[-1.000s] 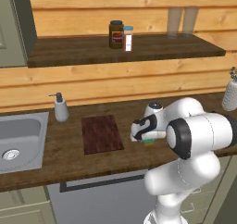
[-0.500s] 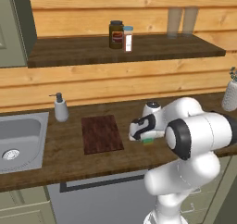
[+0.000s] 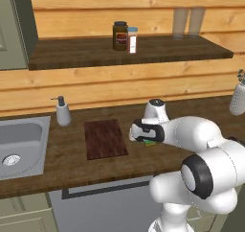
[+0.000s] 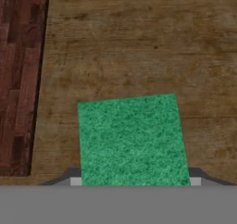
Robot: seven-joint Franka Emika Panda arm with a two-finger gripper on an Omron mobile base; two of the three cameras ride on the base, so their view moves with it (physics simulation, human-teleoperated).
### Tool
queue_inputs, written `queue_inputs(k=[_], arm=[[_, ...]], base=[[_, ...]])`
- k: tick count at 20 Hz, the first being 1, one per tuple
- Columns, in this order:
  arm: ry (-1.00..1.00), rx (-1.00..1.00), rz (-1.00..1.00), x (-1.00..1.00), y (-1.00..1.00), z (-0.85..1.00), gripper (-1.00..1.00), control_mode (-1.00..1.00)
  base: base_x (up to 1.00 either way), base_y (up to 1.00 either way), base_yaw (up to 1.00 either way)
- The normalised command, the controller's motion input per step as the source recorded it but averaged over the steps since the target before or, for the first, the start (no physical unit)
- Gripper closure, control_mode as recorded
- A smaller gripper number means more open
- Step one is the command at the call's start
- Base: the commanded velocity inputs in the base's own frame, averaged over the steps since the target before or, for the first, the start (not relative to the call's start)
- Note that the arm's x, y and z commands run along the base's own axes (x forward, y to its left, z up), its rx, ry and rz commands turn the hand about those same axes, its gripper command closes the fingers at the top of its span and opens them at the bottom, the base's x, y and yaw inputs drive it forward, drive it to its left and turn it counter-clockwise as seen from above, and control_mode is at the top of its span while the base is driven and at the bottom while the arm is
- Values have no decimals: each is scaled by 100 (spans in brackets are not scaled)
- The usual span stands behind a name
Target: Pick up the sponge from the counter and clean the cutting board by briefly scrubbing or pressing down on the cutting board. Once finished, release the sponge.
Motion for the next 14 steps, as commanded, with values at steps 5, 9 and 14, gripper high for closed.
queue_inputs(k=[5, 9, 14], arm=[[0, 2, 0, 0, 68, 39, 100, -100], [0, 1, 0, 0, 89, 18, 100, -100], [0, 0, 0, 0, 100, 0, 100, -100]], base=[[0, 0, 0], [0, 0, 0], [0, 0, 0]])
